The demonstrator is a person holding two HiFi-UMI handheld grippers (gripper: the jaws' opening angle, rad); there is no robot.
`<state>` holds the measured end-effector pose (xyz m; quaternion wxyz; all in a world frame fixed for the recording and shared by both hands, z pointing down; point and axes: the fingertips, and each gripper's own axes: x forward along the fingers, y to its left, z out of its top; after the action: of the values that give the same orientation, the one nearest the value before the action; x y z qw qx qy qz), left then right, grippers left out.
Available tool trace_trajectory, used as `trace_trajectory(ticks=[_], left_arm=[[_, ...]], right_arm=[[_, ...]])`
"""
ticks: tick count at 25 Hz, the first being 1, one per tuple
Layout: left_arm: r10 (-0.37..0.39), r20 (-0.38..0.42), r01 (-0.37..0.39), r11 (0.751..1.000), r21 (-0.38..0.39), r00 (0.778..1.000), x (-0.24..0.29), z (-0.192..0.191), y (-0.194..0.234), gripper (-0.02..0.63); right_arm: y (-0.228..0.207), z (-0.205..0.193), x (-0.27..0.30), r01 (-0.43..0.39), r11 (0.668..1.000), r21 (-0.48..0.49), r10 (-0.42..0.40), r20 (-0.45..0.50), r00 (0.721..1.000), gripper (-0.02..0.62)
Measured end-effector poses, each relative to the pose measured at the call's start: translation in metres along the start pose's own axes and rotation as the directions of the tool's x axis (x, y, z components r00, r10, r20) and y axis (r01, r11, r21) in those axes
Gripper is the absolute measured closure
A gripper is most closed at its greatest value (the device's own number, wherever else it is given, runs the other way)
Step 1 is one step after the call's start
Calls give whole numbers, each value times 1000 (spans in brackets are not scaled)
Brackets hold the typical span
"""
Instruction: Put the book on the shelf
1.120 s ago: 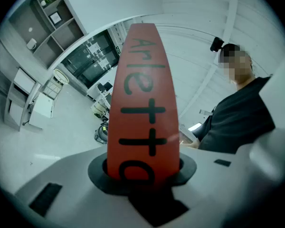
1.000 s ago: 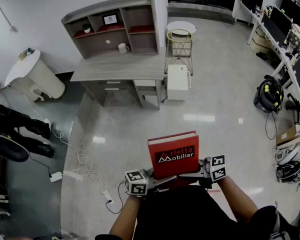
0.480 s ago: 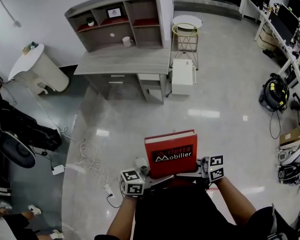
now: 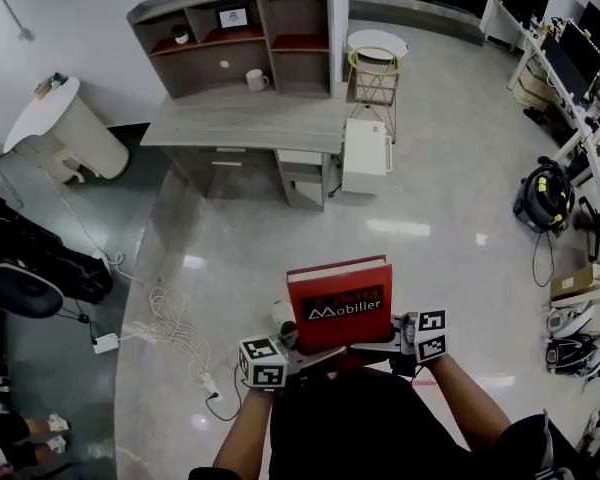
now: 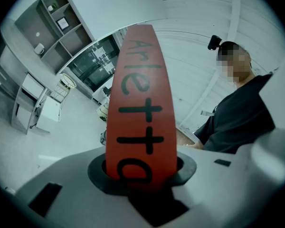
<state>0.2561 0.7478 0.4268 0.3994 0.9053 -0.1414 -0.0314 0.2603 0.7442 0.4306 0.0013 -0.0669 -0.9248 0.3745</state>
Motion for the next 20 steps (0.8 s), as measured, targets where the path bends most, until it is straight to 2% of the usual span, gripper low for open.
trace_trajectory(ticks=[5, 9, 20], left_arm=[[-10, 8, 10, 1000, 13, 1000, -18, 36, 36, 448], [-25, 16, 25, 1000, 6, 1000, -43, 70, 69, 448], [-38, 40, 38, 999, -4, 998, -139, 173, 151, 449]], right_arm=[[-36, 31, 26, 23, 1000, -13, -24, -32, 999, 437], [-68, 60, 58, 42, 999, 13, -41, -40, 998, 439], [-143, 147, 173, 57, 998, 17, -56, -61, 997, 439]])
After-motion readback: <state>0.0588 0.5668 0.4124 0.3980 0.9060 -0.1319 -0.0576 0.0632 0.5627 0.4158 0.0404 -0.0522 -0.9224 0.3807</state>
